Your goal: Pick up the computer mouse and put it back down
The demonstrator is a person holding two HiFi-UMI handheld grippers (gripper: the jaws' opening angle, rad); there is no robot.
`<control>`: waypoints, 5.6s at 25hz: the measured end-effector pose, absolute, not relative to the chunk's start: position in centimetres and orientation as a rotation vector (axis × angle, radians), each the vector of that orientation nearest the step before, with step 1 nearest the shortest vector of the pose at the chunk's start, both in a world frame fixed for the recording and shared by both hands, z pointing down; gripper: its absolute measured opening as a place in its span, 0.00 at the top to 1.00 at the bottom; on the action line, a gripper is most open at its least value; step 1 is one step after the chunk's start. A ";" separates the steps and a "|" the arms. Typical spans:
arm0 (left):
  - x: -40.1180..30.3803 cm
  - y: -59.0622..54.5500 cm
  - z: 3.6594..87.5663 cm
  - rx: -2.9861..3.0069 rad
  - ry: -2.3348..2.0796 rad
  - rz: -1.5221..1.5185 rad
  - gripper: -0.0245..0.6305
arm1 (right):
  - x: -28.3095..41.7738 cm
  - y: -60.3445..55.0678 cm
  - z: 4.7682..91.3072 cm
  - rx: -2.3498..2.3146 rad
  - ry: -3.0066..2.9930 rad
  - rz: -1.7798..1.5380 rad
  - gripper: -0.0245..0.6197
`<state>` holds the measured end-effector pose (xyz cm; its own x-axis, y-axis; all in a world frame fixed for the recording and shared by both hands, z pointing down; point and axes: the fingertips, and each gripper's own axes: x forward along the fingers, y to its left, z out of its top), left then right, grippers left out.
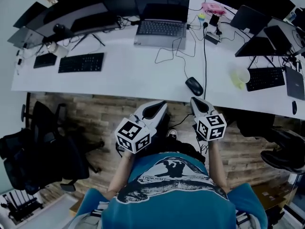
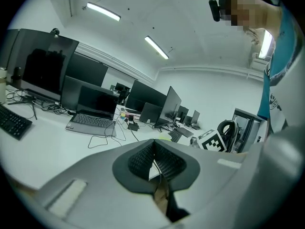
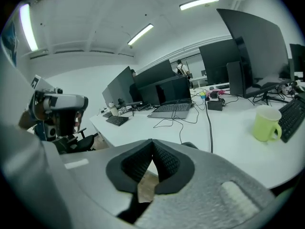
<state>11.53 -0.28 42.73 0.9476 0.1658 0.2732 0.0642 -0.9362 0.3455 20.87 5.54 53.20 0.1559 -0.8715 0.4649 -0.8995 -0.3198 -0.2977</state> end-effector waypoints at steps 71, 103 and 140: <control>17.1 -15.7 42.4 2.745 0.184 0.359 0.94 | 27.2 -6.4 53.0 2.155 -1.644 0.826 0.48; 9.6 -22.3 43.3 2.633 -0.442 0.265 0.94 | 23.2 -26.1 48.3 1.702 -2.134 0.584 0.48; 0.4 -23.5 43.4 2.557 -0.808 0.286 0.94 | 19.6 -31.1 66.4 1.524 -1.876 0.795 0.46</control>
